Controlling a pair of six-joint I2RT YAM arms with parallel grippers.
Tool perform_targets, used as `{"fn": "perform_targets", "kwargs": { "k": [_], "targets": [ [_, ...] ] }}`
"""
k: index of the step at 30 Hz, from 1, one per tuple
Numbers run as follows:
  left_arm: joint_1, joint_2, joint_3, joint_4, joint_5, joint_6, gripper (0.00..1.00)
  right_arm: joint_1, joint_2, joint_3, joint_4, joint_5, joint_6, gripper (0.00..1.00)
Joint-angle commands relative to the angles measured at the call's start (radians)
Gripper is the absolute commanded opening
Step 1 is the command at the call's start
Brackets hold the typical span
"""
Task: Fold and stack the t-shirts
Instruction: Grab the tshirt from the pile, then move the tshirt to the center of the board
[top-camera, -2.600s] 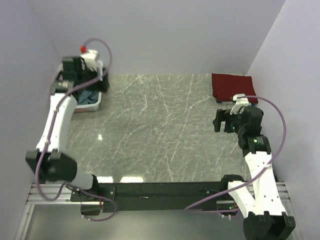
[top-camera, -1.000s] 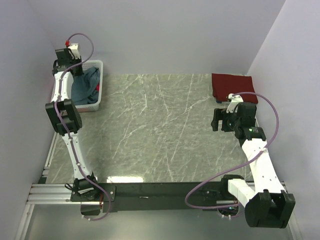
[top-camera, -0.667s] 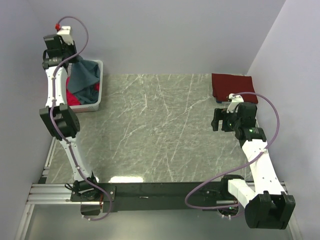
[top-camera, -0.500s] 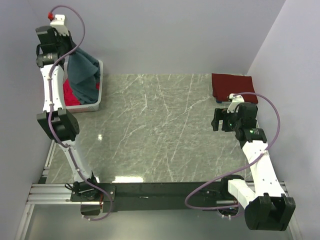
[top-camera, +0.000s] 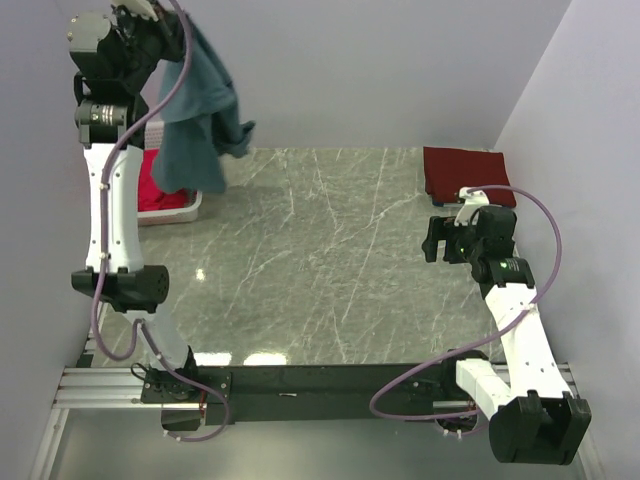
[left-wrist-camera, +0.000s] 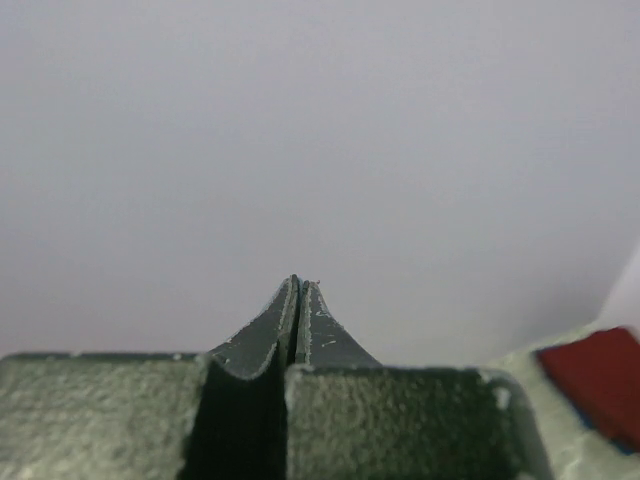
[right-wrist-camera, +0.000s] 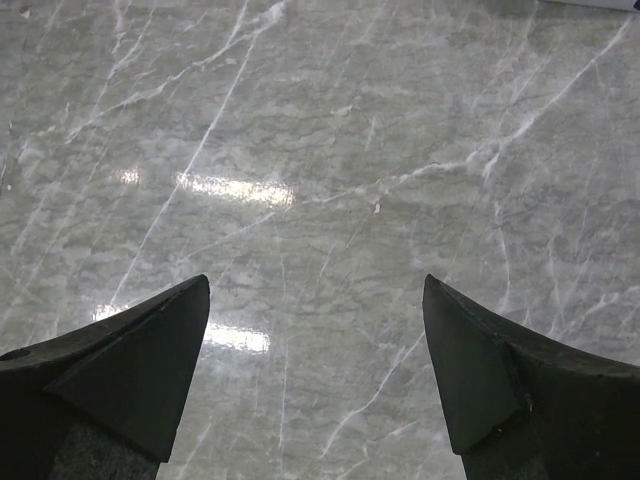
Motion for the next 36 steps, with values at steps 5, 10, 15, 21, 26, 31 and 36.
{"fn": "perform_targets", "kwargs": {
  "k": [5, 10, 15, 21, 26, 31, 36],
  "targets": [
    [-0.195, -0.148, 0.039, 0.208, -0.053, -0.054, 0.01, -0.005, -0.039, 0.002, 0.032, 0.002, 0.013, 0.93],
    [-0.234, -0.191, -0.057, 0.184, 0.028, -0.175, 0.01, -0.01, -0.053, -0.007, 0.029, 0.0, 0.011, 0.93],
    [-0.218, -0.356, -0.508, 0.202, 0.187, -0.238, 0.01, -0.013, -0.053, 0.002, 0.012, 0.0, 0.001, 0.93],
    [-0.095, -0.496, -0.915, -0.002, 0.262, -0.097, 0.83, -0.013, -0.033, 0.026, -0.028, -0.04, -0.03, 0.94],
    [-0.008, -0.585, -1.109, -0.125, 0.338, 0.14, 0.91, -0.011, 0.043, 0.058, -0.075, -0.17, -0.085, 0.94],
    [-0.095, -0.619, -1.312, -0.291, 0.324, 0.453, 0.89, 0.041, 0.175, 0.103, -0.1, -0.232, -0.13, 0.93],
    [-0.227, -0.7, -1.555, -0.309, 0.214, 0.582, 0.86, 0.128, 0.376, 0.172, -0.109, -0.183, -0.125, 0.84]
  ]
}}
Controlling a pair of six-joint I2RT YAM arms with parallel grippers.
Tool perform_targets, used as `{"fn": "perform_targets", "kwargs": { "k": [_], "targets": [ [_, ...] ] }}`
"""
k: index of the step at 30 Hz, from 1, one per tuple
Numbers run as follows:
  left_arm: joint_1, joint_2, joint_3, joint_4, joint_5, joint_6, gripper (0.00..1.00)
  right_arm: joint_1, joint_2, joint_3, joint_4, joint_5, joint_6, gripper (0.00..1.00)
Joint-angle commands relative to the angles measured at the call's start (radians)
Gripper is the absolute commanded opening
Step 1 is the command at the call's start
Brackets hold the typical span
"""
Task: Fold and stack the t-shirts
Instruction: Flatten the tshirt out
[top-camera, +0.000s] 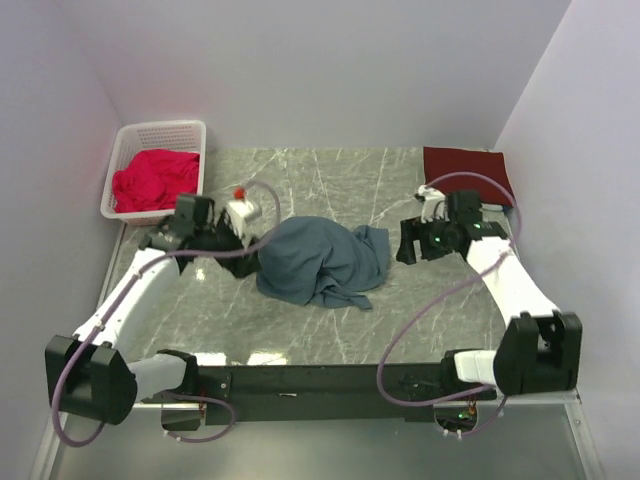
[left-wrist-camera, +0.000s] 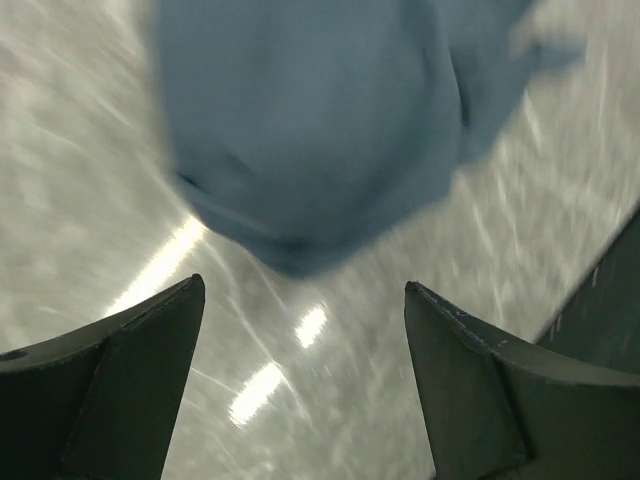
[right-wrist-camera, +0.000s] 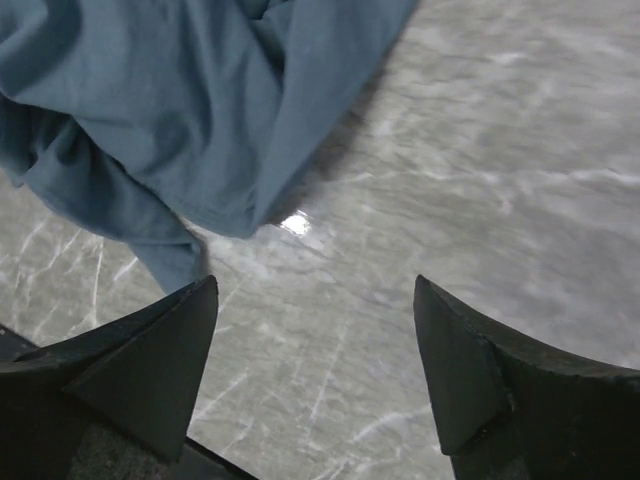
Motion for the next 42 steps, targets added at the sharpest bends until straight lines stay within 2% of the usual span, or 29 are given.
{"fn": "perform_targets", "kwargs": {
  "k": [1, 6, 11, 12, 13, 16, 22, 23, 25, 26, 27, 29, 30, 31, 33, 34, 36, 37, 42],
  "targets": [
    [-0.09, -0.076, -0.129, -0.048, -0.059, 0.176, 0.86, 0.06, 0.105, 0.076, -0.011, -0.003, -0.008, 0.83],
    [-0.246, -0.17, -0.281, 0.035, -0.161, 0.17, 0.85, 0.1, 0.274, 0.117, 0.014, -0.015, 0.037, 0.78],
    [-0.463, -0.165, -0.361, 0.189, -0.293, 0.161, 0.83, 0.099, 0.429, 0.188, 0.025, -0.073, 0.071, 0.73],
    [-0.493, -0.141, -0.373, 0.214, -0.36, 0.157, 0.83, 0.1, 0.446, 0.2, 0.023, -0.082, 0.074, 0.72],
    [-0.548, -0.124, -0.376, 0.24, -0.39, 0.156, 0.82, 0.1, 0.48, 0.212, 0.023, -0.084, 0.08, 0.71],
    [-0.607, -0.046, -0.364, 0.337, -0.448, 0.142, 0.84, 0.1, 0.538, 0.26, 0.028, -0.091, 0.092, 0.7],
    [-0.658, 0.14, -0.315, 0.449, -0.516, 0.107, 0.88, 0.1, 0.659, 0.343, 0.018, -0.13, 0.126, 0.65],
    [-0.661, 0.154, -0.317, 0.47, -0.522, 0.104, 0.88, 0.1, 0.67, 0.354, 0.018, -0.133, 0.126, 0.63],
    [-0.665, 0.184, -0.32, 0.519, -0.524, 0.092, 0.86, 0.099, 0.687, 0.361, 0.018, -0.137, 0.127, 0.52],
    [-0.667, 0.197, -0.315, 0.529, -0.522, 0.084, 0.84, 0.094, 0.69, 0.366, 0.02, -0.141, 0.13, 0.41],
    [-0.67, 0.227, -0.31, 0.538, -0.525, 0.076, 0.83, 0.092, 0.693, 0.369, 0.018, -0.147, 0.132, 0.35],
    [-0.679, 0.263, -0.292, 0.55, -0.54, 0.064, 0.7, 0.076, 0.695, 0.383, 0.008, -0.171, 0.132, 0.22],
    [-0.681, 0.293, -0.286, 0.556, -0.553, 0.046, 0.62, 0.065, 0.693, 0.386, 0.003, -0.18, 0.133, 0.08],
    [-0.679, 0.304, -0.28, 0.556, -0.566, 0.036, 0.46, 0.054, 0.681, 0.39, 0.0, -0.191, 0.137, 0.0],
    [-0.67, 0.312, -0.254, 0.526, -0.573, 0.036, 0.29, 0.011, 0.663, 0.401, -0.011, -0.22, 0.14, 0.0],
    [-0.662, 0.295, -0.243, 0.486, -0.558, 0.036, 0.16, -0.004, 0.635, 0.413, -0.015, -0.231, 0.141, 0.0],
    [-0.633, 0.214, -0.226, 0.458, -0.498, 0.029, 0.04, -0.061, 0.601, 0.429, -0.026, -0.255, 0.146, 0.0],
    [-0.585, 0.185, -0.218, 0.438, -0.472, 0.029, 0.01, -0.079, 0.568, 0.447, -0.034, -0.265, 0.147, 0.0],
    [-0.347, 0.077, -0.062, 0.227, -0.323, 0.094, 0.01, -0.161, 0.475, 0.495, -0.072, -0.309, 0.16, 0.0]
  ]
}}
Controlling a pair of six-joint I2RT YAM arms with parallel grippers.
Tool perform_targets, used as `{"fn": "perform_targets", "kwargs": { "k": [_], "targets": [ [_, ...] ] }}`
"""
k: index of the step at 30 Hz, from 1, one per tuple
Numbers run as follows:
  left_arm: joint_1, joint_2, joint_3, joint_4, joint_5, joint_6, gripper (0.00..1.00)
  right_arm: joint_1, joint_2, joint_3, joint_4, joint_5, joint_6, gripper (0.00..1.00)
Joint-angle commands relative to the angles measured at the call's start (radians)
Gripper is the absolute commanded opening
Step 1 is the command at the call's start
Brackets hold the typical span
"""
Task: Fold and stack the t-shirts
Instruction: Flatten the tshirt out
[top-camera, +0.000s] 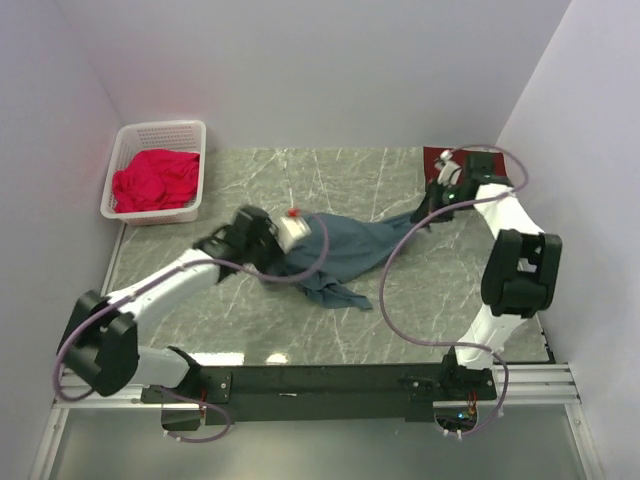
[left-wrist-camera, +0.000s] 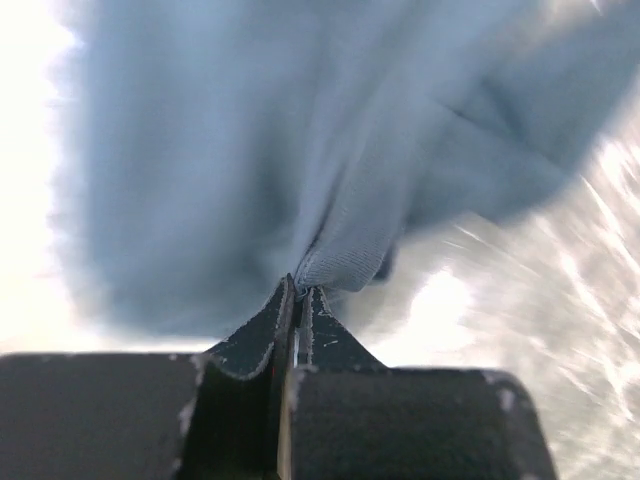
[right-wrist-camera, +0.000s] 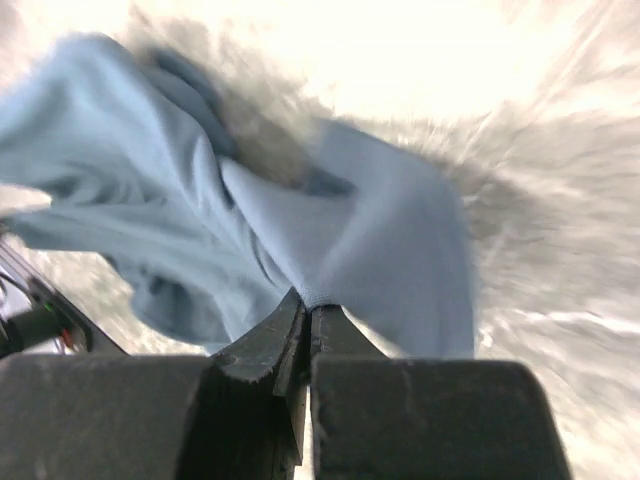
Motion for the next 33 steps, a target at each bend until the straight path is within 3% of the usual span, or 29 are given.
{"fn": "perform_targets", "kwargs": {
  "k": [1, 6, 12, 14, 19, 25, 30, 33],
  "targets": [
    [0.148, -0.093, 0.144, -0.119, 0.135, 0.052, 0.01, -0.048, -0.128, 0.081, -0.034, -0.076, 0.021, 0.0],
    [0.332, -0.068, 0.31, -0.216, 0.184, 0.115, 0.0, -0.093, -0.189, 0.132, -0.045, -0.108, 0.031, 0.0],
    [0.466, 0.028, 0.492, -0.164, 0.235, 0.044, 0.01, -0.13, -0.27, 0.233, 0.007, -0.09, 0.097, 0.0],
    [0.472, 0.078, 0.567, -0.095, 0.212, -0.003, 0.01, -0.133, -0.286, 0.288, 0.043, -0.055, 0.113, 0.0],
    [0.486, 0.276, 0.93, 0.012, 0.121, -0.155, 0.0, -0.136, -0.229, 0.535, 0.115, 0.02, 0.157, 0.0],
    [0.494, 0.437, 1.289, 0.166, 0.023, -0.235, 0.0, -0.144, -0.142, 0.83, 0.178, 0.094, 0.215, 0.0],
    [0.517, 0.443, 1.387, 0.328, 0.023, -0.269, 0.0, -0.154, -0.195, 0.878, 0.274, 0.112, 0.246, 0.0],
    [0.535, 0.369, 1.28, 0.361, 0.08, -0.267, 0.0, -0.162, -0.287, 0.818, 0.313, 0.093, 0.214, 0.0]
  ]
}}
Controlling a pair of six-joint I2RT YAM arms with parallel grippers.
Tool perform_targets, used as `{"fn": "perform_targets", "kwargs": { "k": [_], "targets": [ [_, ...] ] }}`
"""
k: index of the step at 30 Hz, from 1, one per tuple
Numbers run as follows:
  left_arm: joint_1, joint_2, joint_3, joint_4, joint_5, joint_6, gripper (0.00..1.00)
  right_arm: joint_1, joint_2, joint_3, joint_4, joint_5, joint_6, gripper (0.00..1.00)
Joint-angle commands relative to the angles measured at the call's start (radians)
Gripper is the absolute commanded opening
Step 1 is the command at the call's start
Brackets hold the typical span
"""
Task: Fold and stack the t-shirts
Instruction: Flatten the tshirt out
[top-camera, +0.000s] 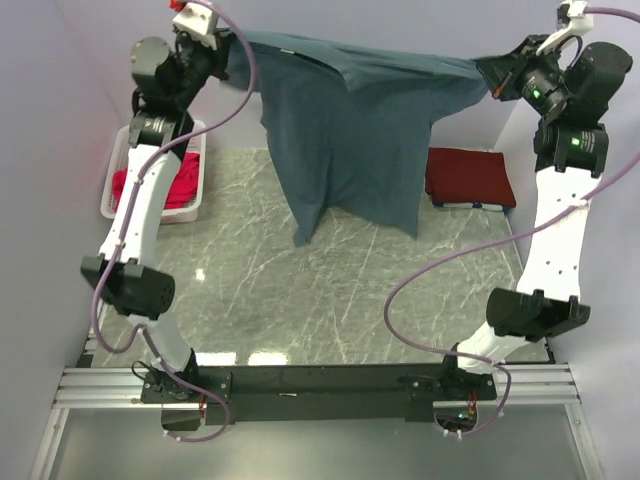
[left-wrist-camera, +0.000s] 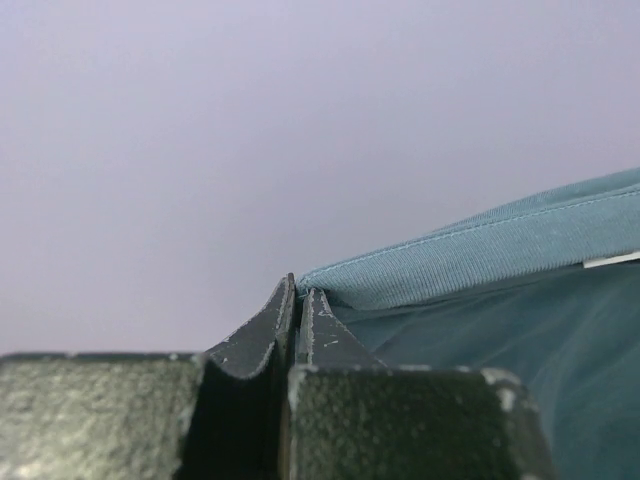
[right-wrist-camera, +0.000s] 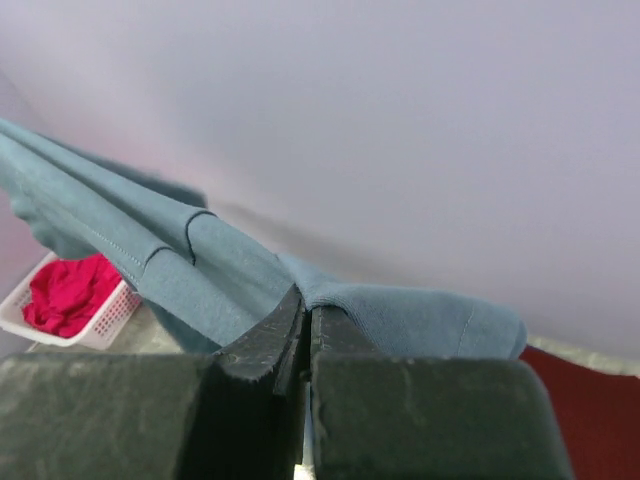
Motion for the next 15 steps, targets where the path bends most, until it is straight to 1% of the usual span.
{"fn": "perform_targets", "kwargs": {
  "k": [1, 2, 3, 4, 5, 6, 7, 9, 10, 12, 14, 15],
  "targets": [
    [0.063, -0.146, -0.099, 0.136, -0.023, -0.004, 0.0, -0.041, -0.145, -0.054, 0.116, 0.054, -0.037, 0.0],
    [0.068, -0.187, -0.16, 0.146, 0.012, 0.009, 0.0, -0.041, -0.22, -0.097, 0.127, 0.049, -0.081, 0.0],
    [0.069, -0.228, -0.285, 0.157, 0.031, 0.028, 0.0, -0.042, -0.26, -0.193, 0.142, 0.045, -0.107, 0.0],
    [0.071, -0.309, -0.347, 0.149, 0.066, 0.058, 0.0, -0.041, -0.302, -0.247, 0.147, 0.036, -0.132, 0.0],
    [0.071, -0.345, -0.402, 0.131, 0.085, 0.081, 0.0, -0.041, -0.372, -0.35, 0.145, 0.034, -0.183, 0.0],
    [0.073, -0.383, -0.509, 0.114, 0.089, 0.104, 0.0, -0.041, -0.408, -0.398, 0.136, 0.034, -0.195, 0.0],
    [0.073, -0.456, -0.562, 0.11, 0.085, 0.127, 0.0, -0.041, -0.441, -0.441, 0.137, 0.046, -0.233, 0.0],
    [0.079, -0.524, -0.678, 0.111, 0.071, 0.125, 0.0, -0.042, -0.523, -0.534, 0.143, 0.094, -0.259, 0.0],
    [0.082, -0.575, -0.7, 0.091, 0.076, 0.12, 0.0, -0.042, -0.546, -0.553, 0.147, 0.106, -0.265, 0.0],
    [0.082, -0.613, -0.717, 0.07, 0.079, 0.099, 0.0, -0.042, -0.598, -0.573, 0.151, 0.114, -0.267, 0.0],
    [0.082, -0.653, -0.698, 0.009, 0.071, 0.082, 0.0, -0.042, -0.627, -0.541, 0.148, 0.129, -0.249, 0.0],
    [0.082, -0.664, -0.666, -0.004, 0.045, 0.057, 0.0, -0.042, -0.633, -0.527, 0.144, 0.149, -0.242, 0.0]
  ]
}}
